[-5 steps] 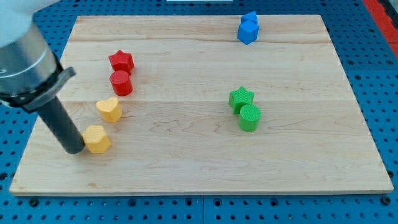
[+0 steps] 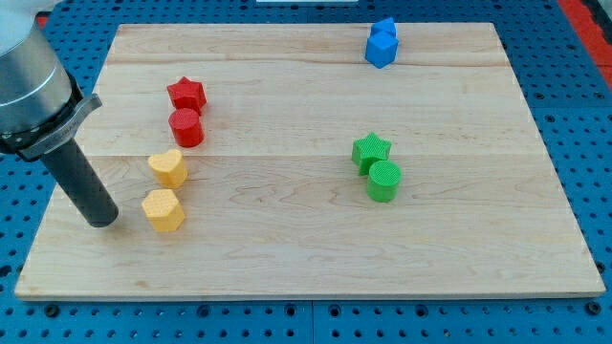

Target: Move the green star right a bit

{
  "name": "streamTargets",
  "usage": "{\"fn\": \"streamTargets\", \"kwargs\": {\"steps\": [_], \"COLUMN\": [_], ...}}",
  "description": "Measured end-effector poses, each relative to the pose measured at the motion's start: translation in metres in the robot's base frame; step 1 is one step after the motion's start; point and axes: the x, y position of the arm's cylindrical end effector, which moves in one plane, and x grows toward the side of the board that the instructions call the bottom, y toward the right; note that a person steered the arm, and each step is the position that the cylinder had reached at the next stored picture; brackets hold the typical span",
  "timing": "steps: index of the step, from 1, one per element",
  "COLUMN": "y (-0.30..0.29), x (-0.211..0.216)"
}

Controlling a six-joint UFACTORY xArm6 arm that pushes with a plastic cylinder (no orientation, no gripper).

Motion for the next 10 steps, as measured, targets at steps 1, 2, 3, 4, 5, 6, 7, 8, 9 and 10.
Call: {"fn": "streamTargets", "kwargs": {"steps": [1, 2, 3, 4, 5, 6, 7, 8, 9, 10], "y": [0.0, 0.01, 0.066, 0.15, 0.202, 0.199, 0.207, 0.217, 0.255, 0.261], "x": [0.018, 0.056, 0.077, 0.077, 0.046, 0.011, -0.031, -0.056, -0.061, -0.088]}}
